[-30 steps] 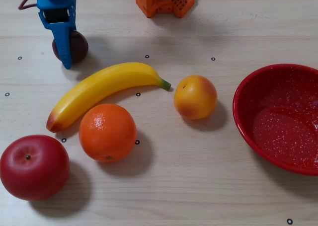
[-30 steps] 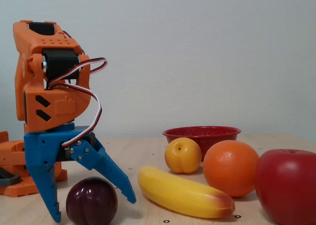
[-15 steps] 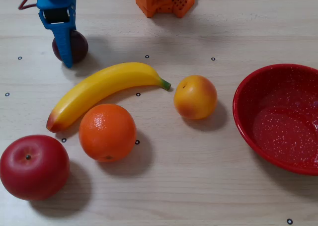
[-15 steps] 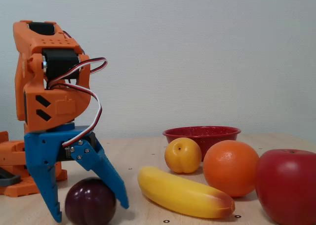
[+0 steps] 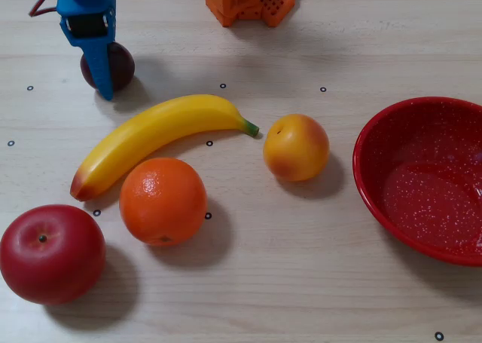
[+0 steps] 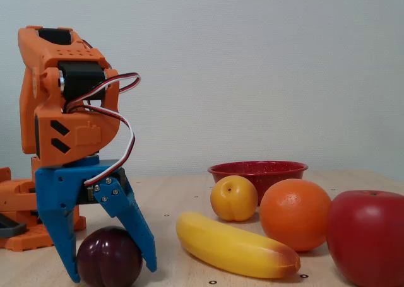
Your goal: Put plum in the red bowl.
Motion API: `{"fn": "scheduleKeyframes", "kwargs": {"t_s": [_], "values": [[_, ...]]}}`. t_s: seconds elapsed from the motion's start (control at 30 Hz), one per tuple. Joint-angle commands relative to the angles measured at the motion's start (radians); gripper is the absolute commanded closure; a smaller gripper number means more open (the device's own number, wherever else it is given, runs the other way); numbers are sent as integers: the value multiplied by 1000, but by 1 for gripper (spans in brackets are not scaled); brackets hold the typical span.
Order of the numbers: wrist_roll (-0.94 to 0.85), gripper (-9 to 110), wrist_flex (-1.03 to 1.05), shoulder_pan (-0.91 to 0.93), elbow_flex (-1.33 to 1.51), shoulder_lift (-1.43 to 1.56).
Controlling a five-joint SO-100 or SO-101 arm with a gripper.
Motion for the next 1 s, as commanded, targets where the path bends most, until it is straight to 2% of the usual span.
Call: {"fn": "scheduleKeyframes", "kwargs": {"t_s": [0.0,0.23,0.67,0.97], "values": [[-34,102,-14,-25,-78,35],[-40,102,9,-14,-92,40],[-35,102,198,0,-250,143],[221,102,367,-183,-522,212]]}}
